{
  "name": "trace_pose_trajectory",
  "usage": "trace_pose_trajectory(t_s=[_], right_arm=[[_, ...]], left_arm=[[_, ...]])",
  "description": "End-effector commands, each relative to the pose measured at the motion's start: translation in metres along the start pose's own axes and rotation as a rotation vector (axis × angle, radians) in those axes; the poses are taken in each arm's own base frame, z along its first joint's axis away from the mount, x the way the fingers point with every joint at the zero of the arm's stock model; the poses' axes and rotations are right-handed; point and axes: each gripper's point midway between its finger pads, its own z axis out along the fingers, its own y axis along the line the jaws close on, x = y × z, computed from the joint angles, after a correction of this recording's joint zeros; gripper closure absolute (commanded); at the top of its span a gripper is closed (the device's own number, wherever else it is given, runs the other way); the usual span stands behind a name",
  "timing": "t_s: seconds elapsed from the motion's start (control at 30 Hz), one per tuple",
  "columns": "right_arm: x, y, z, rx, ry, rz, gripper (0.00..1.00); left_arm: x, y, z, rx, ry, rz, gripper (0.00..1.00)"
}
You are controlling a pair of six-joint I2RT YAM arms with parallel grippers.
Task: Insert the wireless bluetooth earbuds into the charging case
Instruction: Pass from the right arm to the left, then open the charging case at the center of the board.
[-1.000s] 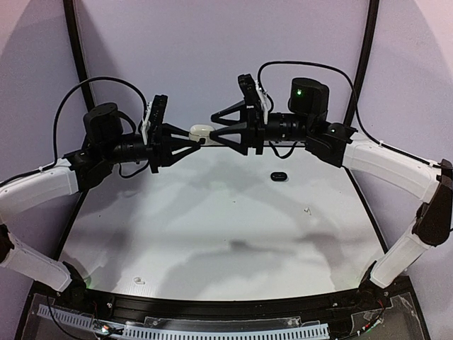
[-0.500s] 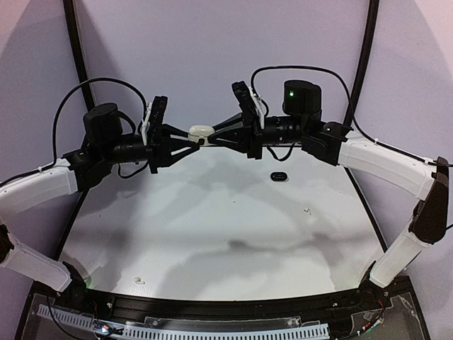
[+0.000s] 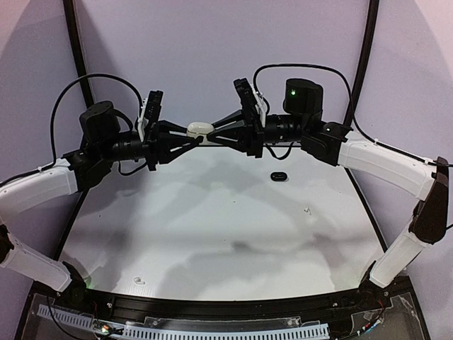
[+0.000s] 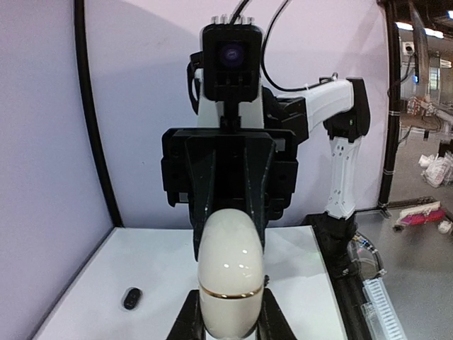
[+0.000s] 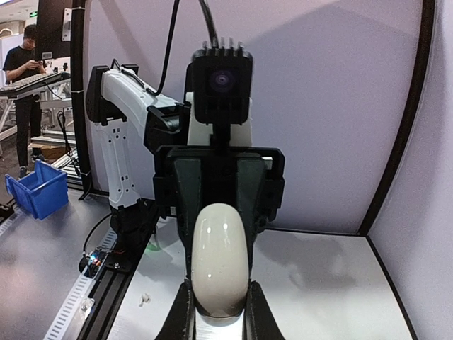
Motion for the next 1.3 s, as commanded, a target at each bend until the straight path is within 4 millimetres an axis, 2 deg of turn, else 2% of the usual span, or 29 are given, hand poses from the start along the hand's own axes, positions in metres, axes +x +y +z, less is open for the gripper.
trace_pose_trajectory(t_s=[0.0, 0.07, 0.13, 0.17, 0.2, 0.23, 0.3, 0.53, 0.8, 1.03, 1.27], right_arm=[[-0.001, -0.002, 0.002, 0.009, -0.013, -0.012, 1.0], [0.002, -0.005, 0.003, 0.021, -0.001, 0.001, 1.0], [0.001, -0.01, 0.002, 0.057, 0.011, 0.011, 0.8], [0.001, -0.013, 0.001, 0.072, 0.015, 0.01, 0.74], [-0.001, -0.013, 0.0, 0.082, 0.014, 0.003, 0.6], [-0.001, -0.014, -0.001, 0.093, 0.014, 0.0, 0.51], [0.0, -0.014, -0.001, 0.091, 0.012, 0.0, 0.42], [0.001, -0.017, 0.006, 0.083, 0.008, 0.012, 0.43], [-0.004, -0.033, 0.01, 0.126, 0.026, 0.018, 0.47], [-0.008, -0.035, 0.008, 0.113, 0.024, 0.018, 0.49], [-0.002, -0.04, 0.007, 0.12, 0.032, 0.035, 0.49]], left_arm=[[-0.016, -0.014, -0.002, 0.051, -0.038, 0.026, 0.95], [-0.016, -0.014, -0.002, 0.049, -0.039, 0.028, 0.98], [-0.015, -0.013, -0.002, 0.046, -0.035, 0.026, 0.99], [-0.014, -0.013, -0.002, 0.044, -0.032, 0.025, 0.99], [-0.013, -0.012, -0.003, 0.039, -0.028, 0.028, 0.99], [-0.013, -0.012, -0.003, 0.038, -0.025, 0.034, 0.99], [-0.012, -0.013, -0.003, 0.042, -0.021, 0.042, 0.99], [-0.01, -0.019, -0.002, 0.078, -0.009, 0.094, 0.99], [0.009, -0.024, -0.003, 0.09, 0.062, 0.201, 0.99], [0.025, -0.021, -0.005, 0.071, 0.116, 0.283, 0.99], [0.026, -0.024, -0.007, 0.077, 0.119, 0.312, 0.99]])
